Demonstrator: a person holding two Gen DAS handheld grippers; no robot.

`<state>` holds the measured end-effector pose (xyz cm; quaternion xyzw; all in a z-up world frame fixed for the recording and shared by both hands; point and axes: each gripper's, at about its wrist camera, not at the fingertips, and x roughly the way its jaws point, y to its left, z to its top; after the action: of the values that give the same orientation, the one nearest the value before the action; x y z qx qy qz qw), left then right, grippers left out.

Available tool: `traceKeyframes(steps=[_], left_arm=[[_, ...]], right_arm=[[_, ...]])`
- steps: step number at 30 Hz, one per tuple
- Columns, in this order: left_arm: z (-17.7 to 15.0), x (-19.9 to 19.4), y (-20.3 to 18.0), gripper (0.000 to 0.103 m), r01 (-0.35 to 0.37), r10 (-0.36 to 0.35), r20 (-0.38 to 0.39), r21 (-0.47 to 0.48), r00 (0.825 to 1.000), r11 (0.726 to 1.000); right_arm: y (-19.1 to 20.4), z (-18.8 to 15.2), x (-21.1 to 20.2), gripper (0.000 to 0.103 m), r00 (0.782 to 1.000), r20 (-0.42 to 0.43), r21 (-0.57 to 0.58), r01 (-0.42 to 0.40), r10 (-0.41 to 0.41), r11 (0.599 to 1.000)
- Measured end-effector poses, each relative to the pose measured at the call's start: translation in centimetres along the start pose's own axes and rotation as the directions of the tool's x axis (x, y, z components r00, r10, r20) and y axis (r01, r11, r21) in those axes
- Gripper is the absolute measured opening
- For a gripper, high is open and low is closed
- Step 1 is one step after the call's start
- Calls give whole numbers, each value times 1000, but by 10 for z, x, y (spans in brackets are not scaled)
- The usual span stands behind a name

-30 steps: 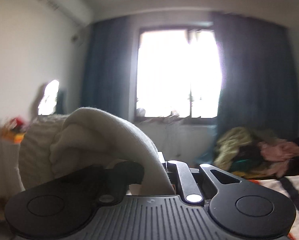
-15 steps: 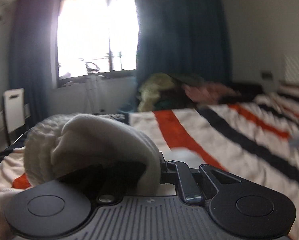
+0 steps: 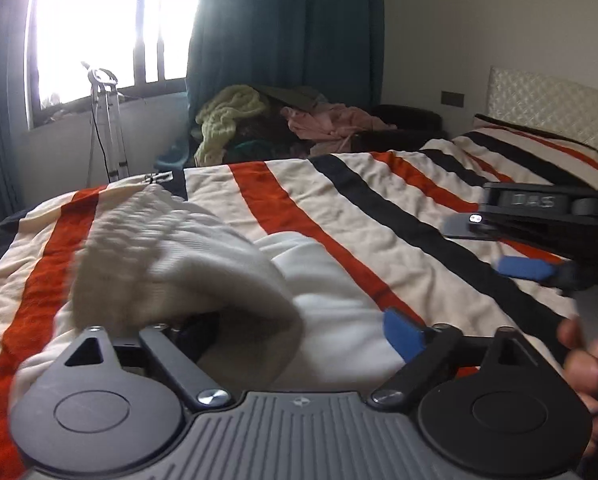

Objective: Fold clothes
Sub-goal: 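Fold the held waistband over onto the pants and open the left tool, then grasp the folded cuff end with the right tool and lift it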

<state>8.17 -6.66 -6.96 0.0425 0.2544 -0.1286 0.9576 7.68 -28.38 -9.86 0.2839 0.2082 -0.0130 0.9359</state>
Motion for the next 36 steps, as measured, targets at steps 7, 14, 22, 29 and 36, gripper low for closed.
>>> traceKeyframes(steps=[7,14,22,29,36], left_arm=[[-6,-77,50,93,-113,109,-43,-110,993,987],[-9,-131,89,93,-238,239,-8,-147,971,960],[-12,-135,124,93,-307,310,-13,-198,950,931],[-16,-125,131,93,-326,317,-77,-210,945,922],[-20,-121,121,93,-335,323,-97,-176,942,926]], right_arm=[[32,-12,5,76,980,-90,-111,-189,180,976],[78,-35,0,76,931,-168,-315,-363,325,877],[127,-71,3,75,915,-254,-577,-403,313,711],[137,-79,29,74,934,-256,-562,-355,251,747],[120,-59,29,74,941,-147,-420,-338,304,842]])
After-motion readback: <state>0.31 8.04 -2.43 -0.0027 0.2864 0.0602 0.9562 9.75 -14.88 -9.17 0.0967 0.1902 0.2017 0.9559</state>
